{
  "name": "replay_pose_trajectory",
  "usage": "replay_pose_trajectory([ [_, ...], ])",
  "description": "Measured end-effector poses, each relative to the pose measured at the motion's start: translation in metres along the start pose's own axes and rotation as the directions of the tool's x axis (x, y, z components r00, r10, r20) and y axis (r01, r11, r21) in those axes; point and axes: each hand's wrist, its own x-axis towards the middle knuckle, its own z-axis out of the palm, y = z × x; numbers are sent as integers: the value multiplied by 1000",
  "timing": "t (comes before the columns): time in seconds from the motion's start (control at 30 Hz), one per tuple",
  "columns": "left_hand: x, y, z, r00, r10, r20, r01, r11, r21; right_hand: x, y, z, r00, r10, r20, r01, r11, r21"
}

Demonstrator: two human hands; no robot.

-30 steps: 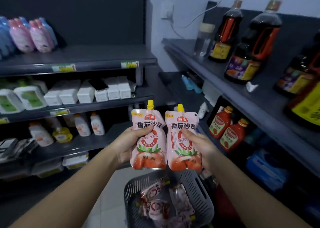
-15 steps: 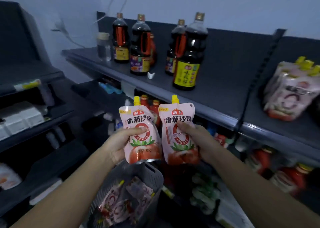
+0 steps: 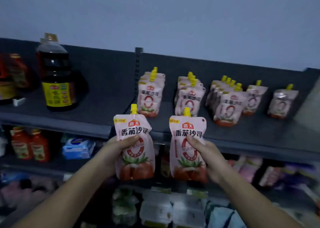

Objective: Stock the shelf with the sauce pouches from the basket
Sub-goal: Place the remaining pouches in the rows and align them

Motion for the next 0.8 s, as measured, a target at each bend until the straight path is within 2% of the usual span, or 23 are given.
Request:
replay_pose_trajectory([
  [0.2,29,-48,144,980,-50,194,43,998,39,-28,-30,-130,990,-82,-117,85,996,18],
  [0.4,54,-81,251,943,-48,328,21,996,85,-44,-48,-226,967,-105,-231,117,992,39],
  [0.63,104,-97,343,905,-56,421,-8,989,149,-37,-62,-312,923,-127,-364,164,984,74],
  [0.8,155,-101,397,895,-53,443,-45,977,209,-5,-87,-362,922,-141,-361,163,986,31],
])
